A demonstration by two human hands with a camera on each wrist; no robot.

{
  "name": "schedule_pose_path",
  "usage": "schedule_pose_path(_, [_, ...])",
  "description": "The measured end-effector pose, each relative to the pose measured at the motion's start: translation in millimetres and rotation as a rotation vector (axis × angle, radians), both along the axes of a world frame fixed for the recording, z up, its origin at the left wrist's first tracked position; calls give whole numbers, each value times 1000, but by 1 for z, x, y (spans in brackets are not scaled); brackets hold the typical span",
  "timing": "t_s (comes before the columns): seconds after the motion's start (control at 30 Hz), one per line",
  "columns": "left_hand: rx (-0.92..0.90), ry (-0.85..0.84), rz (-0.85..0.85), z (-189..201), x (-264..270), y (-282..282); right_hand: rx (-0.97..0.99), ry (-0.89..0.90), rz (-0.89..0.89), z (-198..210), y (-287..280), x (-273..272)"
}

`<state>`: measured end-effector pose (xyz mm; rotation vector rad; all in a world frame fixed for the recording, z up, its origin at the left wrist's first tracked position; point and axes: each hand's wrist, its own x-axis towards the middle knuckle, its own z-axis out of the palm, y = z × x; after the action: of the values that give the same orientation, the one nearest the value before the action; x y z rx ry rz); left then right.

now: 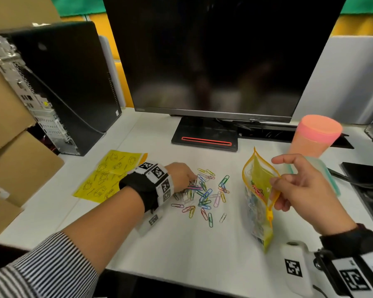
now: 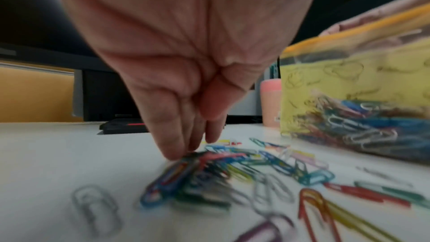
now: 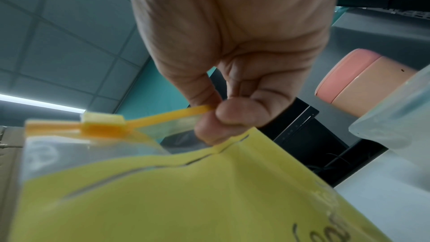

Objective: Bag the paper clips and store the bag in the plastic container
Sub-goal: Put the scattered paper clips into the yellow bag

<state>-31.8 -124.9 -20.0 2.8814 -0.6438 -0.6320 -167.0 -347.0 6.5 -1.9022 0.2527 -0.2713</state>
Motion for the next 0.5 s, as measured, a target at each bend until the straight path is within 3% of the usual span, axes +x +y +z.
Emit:
schedule_pose_path(0.1, [-86,-92,47,7,-1,11,-7,3,1,0,1,-2])
schedule_pose_path(0.27, [191,1,-20,-13,-11,15,-17,14,-2,-2,3,-1])
schedule_pose_path(0.5, [99,-77,-71,-22,-21,-10,-29,21,0,-4,8,-2])
